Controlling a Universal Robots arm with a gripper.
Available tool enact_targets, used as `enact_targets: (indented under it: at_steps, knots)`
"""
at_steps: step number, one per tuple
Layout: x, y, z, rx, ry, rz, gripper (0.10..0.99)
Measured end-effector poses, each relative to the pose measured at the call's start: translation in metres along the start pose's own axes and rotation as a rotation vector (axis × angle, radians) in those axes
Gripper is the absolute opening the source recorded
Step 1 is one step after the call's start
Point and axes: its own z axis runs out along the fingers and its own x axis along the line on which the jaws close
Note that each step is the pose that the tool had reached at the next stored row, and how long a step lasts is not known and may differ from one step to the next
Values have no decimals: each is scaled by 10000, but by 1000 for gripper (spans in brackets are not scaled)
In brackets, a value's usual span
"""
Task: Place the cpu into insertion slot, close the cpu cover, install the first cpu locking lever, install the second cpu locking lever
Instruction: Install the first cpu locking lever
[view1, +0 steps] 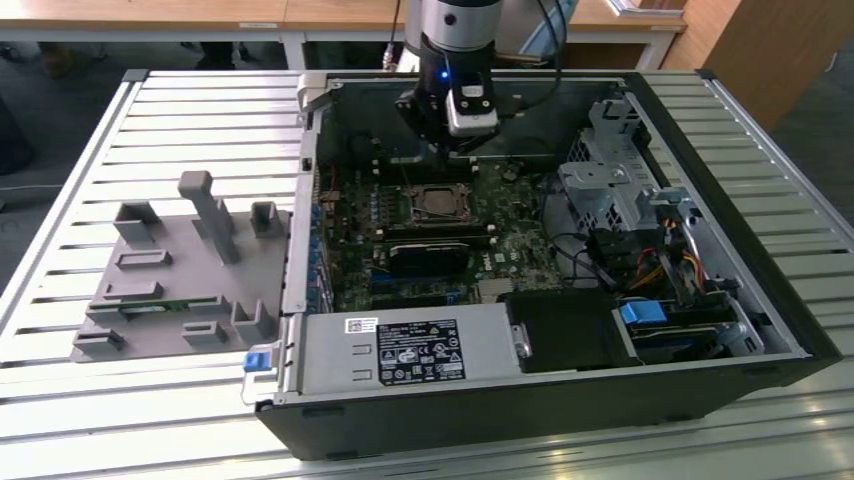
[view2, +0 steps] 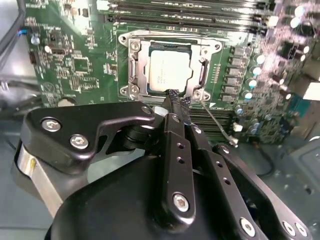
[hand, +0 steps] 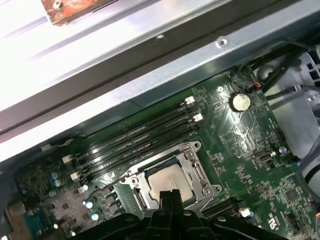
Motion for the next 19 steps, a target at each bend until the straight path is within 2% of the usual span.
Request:
enact_targets:
  at_steps: [9,19]
  knots:
    - [0,0,0,11,31,-1295,106]
    - [36,-17,0,20,55,-2301,106]
